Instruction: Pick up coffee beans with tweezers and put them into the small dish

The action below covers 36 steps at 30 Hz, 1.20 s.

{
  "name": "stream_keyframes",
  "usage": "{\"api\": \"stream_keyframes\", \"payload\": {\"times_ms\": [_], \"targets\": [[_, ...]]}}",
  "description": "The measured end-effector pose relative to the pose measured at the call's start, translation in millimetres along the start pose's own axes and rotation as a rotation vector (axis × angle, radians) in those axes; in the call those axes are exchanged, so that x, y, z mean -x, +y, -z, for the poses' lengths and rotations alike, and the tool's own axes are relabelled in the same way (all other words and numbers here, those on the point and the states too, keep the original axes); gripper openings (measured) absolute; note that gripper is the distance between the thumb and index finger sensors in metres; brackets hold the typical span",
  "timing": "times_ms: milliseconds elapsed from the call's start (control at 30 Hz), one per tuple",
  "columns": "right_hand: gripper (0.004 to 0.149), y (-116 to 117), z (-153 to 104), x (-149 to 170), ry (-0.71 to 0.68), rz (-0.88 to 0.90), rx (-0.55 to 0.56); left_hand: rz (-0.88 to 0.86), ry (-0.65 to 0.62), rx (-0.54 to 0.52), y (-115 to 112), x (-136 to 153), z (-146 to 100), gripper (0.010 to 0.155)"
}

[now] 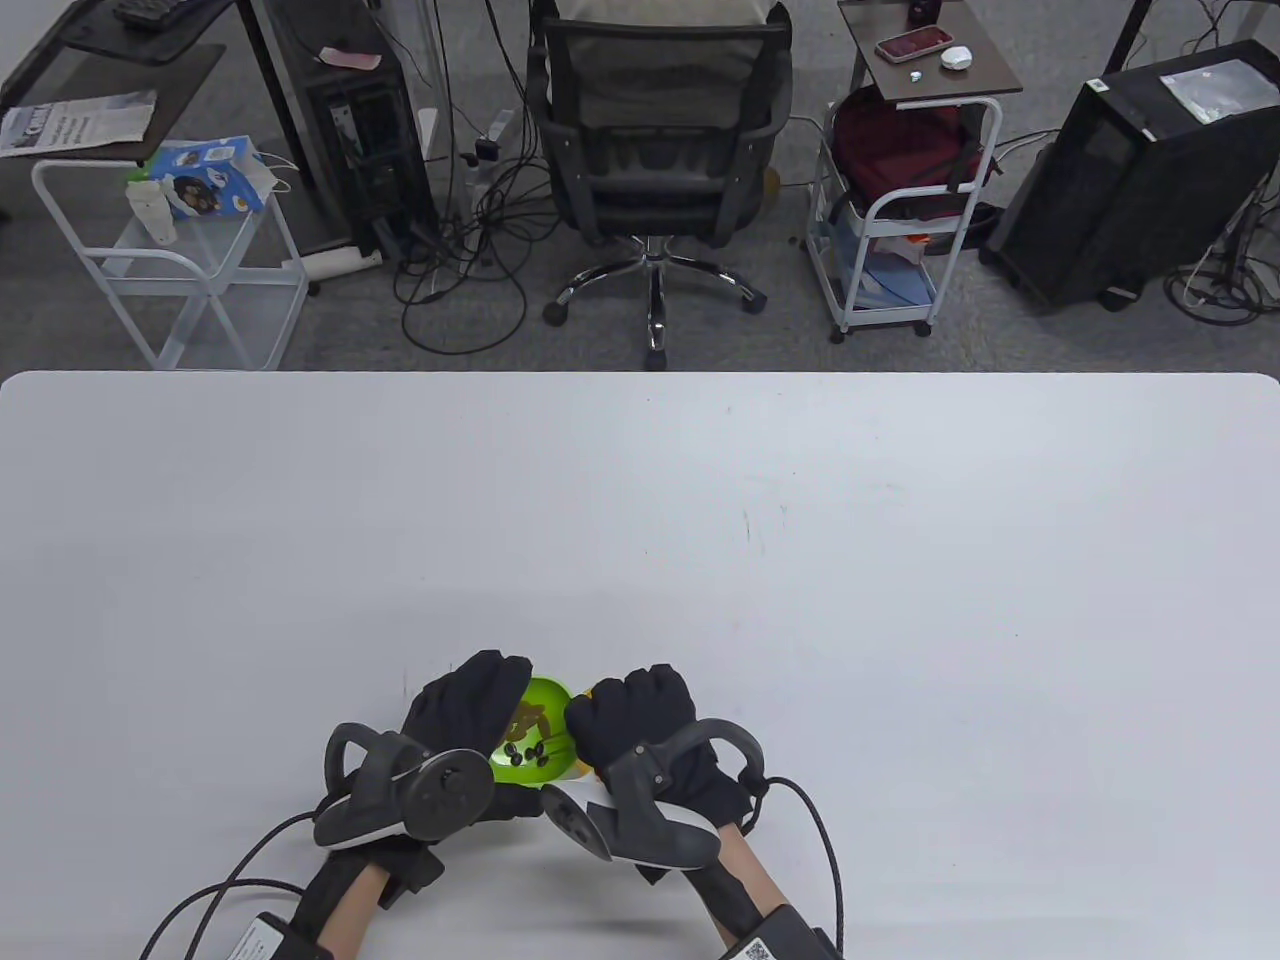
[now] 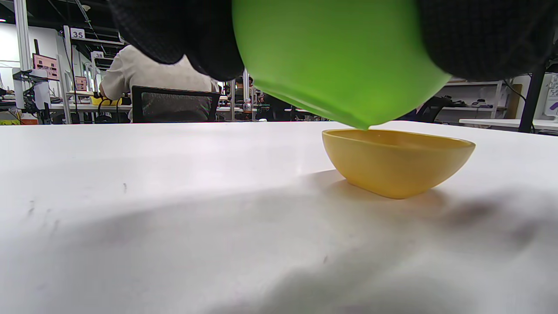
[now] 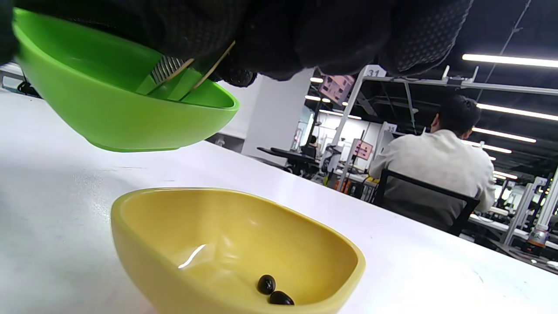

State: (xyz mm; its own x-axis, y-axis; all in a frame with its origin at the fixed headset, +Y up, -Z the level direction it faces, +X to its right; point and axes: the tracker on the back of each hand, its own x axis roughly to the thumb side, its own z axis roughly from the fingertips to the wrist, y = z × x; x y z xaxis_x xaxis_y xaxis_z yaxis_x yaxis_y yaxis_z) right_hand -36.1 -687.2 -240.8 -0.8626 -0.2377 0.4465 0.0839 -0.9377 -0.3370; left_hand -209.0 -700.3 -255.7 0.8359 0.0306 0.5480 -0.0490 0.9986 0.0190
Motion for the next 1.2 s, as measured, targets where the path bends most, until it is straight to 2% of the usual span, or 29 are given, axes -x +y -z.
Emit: {"api": "stream_keyframes", "payload": {"times_ms": [767,1200], "targets": [[0.043,-1.1,0.4,3.2,0.021,0.012,0.003,0.0,-0.002,-0.001,0.0,-0.7,0.8,0.112],[0.043,-10.5,-6.7,43.7,0.15,0.165,0.05,0.0,-0.001,0.001,0.0,-0.6,0.7,0.112]]}}
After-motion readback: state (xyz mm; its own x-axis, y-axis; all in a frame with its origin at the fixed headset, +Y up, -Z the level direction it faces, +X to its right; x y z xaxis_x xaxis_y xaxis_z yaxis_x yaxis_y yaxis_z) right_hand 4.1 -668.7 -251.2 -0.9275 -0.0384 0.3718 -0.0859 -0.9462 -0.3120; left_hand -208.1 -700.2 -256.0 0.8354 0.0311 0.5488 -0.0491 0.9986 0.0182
